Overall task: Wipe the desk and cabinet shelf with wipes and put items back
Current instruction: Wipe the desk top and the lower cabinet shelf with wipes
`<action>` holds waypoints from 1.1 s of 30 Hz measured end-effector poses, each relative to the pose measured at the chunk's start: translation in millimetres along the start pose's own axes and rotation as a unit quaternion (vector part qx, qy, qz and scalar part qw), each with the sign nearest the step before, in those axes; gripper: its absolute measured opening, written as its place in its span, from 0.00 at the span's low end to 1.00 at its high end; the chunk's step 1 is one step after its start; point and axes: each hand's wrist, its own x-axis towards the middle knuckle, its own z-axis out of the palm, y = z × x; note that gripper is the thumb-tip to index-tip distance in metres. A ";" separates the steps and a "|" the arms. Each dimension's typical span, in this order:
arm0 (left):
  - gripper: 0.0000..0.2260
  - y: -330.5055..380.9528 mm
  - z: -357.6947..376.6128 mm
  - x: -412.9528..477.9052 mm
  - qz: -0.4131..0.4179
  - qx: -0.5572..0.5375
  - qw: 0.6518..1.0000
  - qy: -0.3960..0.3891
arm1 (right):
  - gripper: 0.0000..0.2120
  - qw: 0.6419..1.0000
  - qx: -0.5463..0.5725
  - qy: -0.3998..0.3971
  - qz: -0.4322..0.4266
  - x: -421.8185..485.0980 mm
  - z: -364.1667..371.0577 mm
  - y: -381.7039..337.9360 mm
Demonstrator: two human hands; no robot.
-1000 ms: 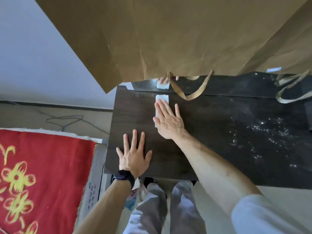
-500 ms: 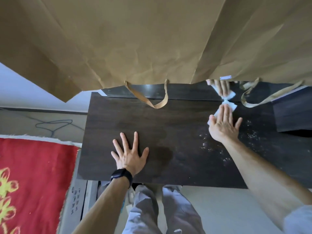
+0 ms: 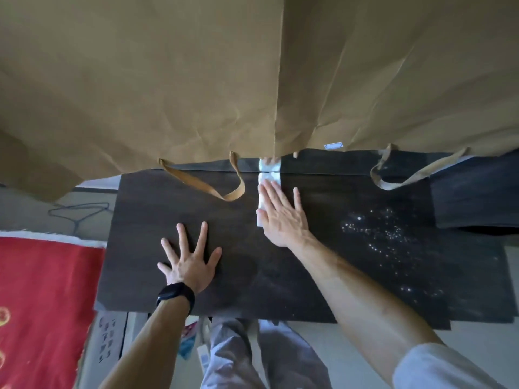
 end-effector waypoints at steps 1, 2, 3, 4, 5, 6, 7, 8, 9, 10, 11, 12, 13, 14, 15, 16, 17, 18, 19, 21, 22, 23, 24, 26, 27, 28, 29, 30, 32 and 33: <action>0.30 1.9 0.2 -0.6 -0.001 0.004 1.000 0.001 | 0.29 0.999 0.011 0.008 0.032 -6.5 -5.0 24.2; 0.30 3.4 -0.2 -2.0 -0.003 0.009 1.000 0.002 | 0.29 0.997 0.017 0.014 0.068 -14.7 -10.2 49.7; 0.31 5.1 -0.8 -3.8 -0.003 0.013 1.000 0.006 | 0.29 0.994 0.019 0.017 0.104 -23.7 -15.5 75.6; 0.31 7.0 -1.6 -5.8 -0.002 0.018 1.000 0.012 | 0.29 0.990 0.019 0.017 0.140 -34.3 -20.7 100.3; 0.31 9.4 -2.9 -7.5 -0.001 0.023 1.000 0.020 | 0.29 0.984 0.021 0.017 0.177 -44.7 -25.1 124.4; 0.31 12.4 -4.2 -8.9 0.001 0.026 0.999 0.027 | 0.29 0.976 0.022 0.018 0.215 -55.2 -29.3 147.1; 0.31 16.7 -5.6 -10.4 0.004 0.024 0.999 0.031 | 0.29 0.968 0.024 0.015 0.250 -65.6 -32.2 168.9; 0.31 21.8 -6.9 -11.8 0.010 0.019 0.999 0.032 | 0.30 0.960 0.026 0.009 0.279 -74.9 -34.5 187.8; 0.30 28.1 -8.2 -13.2 0.021 0.013 0.999 0.030 | 0.31 0.953 0.028 0.000 0.302 -82.3 -37.2 202.1; 0.29 36.3 -8.8 -14.3 0.040 0.009 0.999 0.030 | 0.32 0.948 0.030 -0.010 0.316 -86.6 -39.1 210.8; 0.28 46.5 -9.0 -15.2 0.065 0.009 0.997 0.030 | 0.32 0.946 0.030 -0.018 0.323 -88.6 -40.4 213.3; 0.28 58.8 -8.7 -15.7 0.092 0.009 0.995 0.030 | 0.32 0.946 0.034 -0.023 0.322 -87.1 -41.2 209.8; 0.27 73.0 -8.2 -15.9 0.116 0.011 0.993 0.030 | 0.32 0.950 0.039 -0.021 0.309 -83.3 -41.3 201.0; 0.27 88.7 -7.8 -16.1 0.140 0.018 0.989 0.031 | 0.31 0.959 0.040 -0.011 0.280 -79.2 -40.3 187.9; 0.27 105.4 -7.3 -16.4 0.165 0.029 0.985 0.030 | 0.31 0.970 0.034 0.003 0.240 -75.0 -37.7 173.0; 0.27 121.7 -6.3 -16.8 0.186 0.038 0.981 0.027 | 0.31 0.979 0.027 0.020 0.199 -70.8 -33.6 158.5; 0.28 136.8 -4.9 -17.1 0.201 0.042 0.978 0.023 | 0.30 0.985 0.021 0.032 0.166 -66.3 -29.0 148.2; 0.28 149.1 -3.1 -17.3 0.208 0.043 0.977 0.018 | 0.30 0.988 0.017 0.040 0.145 -61.8 -25.9 142.5; 0.29 158.2 -0.7 -17.5 0.206 0.043 0.977 0.012 | 0.30 0.990 0.013 0.046 0.134 -58.1 -24.8 142.5; 0.31 166.4 3.5 -16.4 0.190 0.053 0.980 -0.002 | 0.29 0.990 0.000 0.058 0.126 -55.7 -25.9 155.1; 0.32 166.9 3.9 -15.5 0.185 0.067 0.980 -0.009 | 0.28 0.988 -0.002 0.063 0.144 -58.8 -26.5 163.3; 0.32 166.7 2.7 -14.3 0.183 0.083 0.979 -0.016 | 0.27 0.980 0.004 0.072 0.184 -64.4 -25.5 172.7; 0.32 166.6 0.3 -13.2 0.181 0.096 0.979 -0.023 | 0.27 0.967 0.017 0.086 0.239 -71.2 -23.5 183.6; 0.32 168.0 -5.5 -11.8 0.177 0.111 0.977 -0.035 | 0.29 0.936 0.039 0.100 0.335 -84.4 -20.8 208.2; 0.32 168.9 -7.4 -11.9 0.176 0.117 0.977 -0.037 | 0.29 0.927 0.042 0.098 0.359 -89.9 -21.7 218.9; 0.32 169.1 -8.4 -12.8 0.177 0.122 0.976 -0.036 | 0.30 0.922 0.042 0.096 0.372 -94.0 -23.4 226.4; 0.32 168.8 -8.4 -13.9 0.178 0.125 0.976 -0.034 | 0.30 0.919 0.042 0.096 0.381 -95.6 -26.3 230.4; 0.32 168.5 -7.8 -15.0 0.178 0.125 0.975 -0.032 | 0.30 0.915 0.040 0.096 0.389 -94.8 -29.1 231.3; 0.33 168.0 -6.8 -16.2 0.182 0.130 0.974 -0.028 | 0.31 0.907 0.045 0.095 0.409 -86.7 -35.4 228.9; 0.33 168.5 -7.4 -16.2 0.183 0.132 0.974 -0.026 | 0.31 0.903 0.056 0.095 0.416 -80.8 -39.5 228.4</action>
